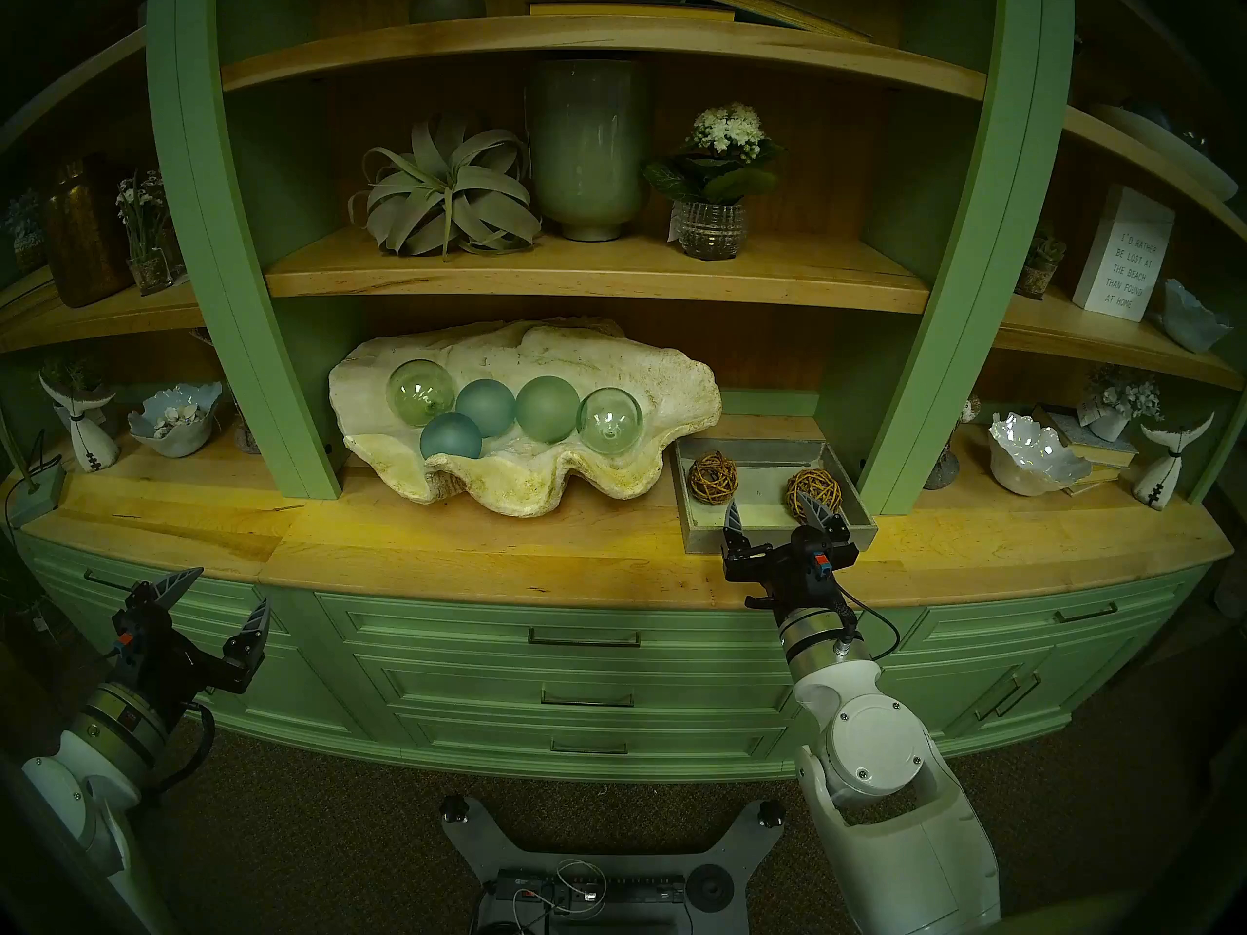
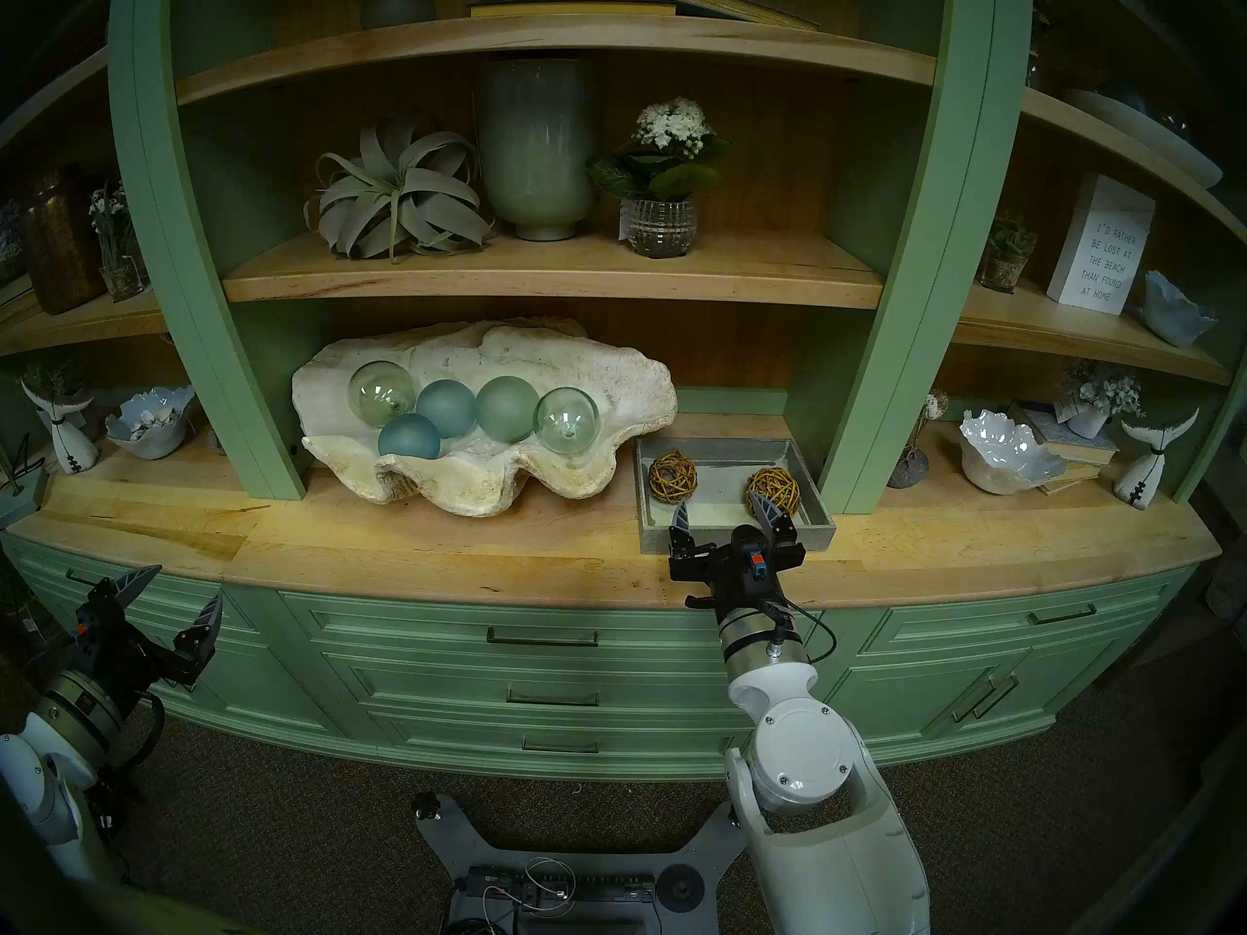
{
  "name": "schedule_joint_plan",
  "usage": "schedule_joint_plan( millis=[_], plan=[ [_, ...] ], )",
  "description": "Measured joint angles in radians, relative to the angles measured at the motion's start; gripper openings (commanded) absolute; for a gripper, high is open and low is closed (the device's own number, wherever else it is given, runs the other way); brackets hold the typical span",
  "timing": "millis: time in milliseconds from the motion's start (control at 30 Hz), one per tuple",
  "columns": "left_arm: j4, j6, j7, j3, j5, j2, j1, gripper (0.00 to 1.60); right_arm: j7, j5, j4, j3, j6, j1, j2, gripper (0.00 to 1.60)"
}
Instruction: Put wooden balls into bowl
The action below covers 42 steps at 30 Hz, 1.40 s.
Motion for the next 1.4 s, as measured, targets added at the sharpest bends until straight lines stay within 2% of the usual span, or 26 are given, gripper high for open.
schedule_joint_plan(
  millis=[200,567,933,1400],
  plan=[
    [0.001,0.000,0.000,0.000,0.000,0.000,0.000,1.60,0.028,-0.005,-0.001,0.000,0.021,0.034,0.012,1.60],
    [0.004,0.000,0.000,0.000,0.001,0.000,0.000,1.60,0.074,-0.006,-0.013,0.016,0.155,0.125,-0.018,1.60],
    [0.005,0.000,0.000,0.000,0.002,0.000,0.000,1.60,0.135,-0.008,0.080,0.041,0.246,0.213,-0.058,1.60],
    [0.006,0.000,0.000,0.000,0.003,0.000,-0.001,1.60,0.195,-0.020,0.192,0.053,0.296,0.320,-0.095,1.60]
  ],
)
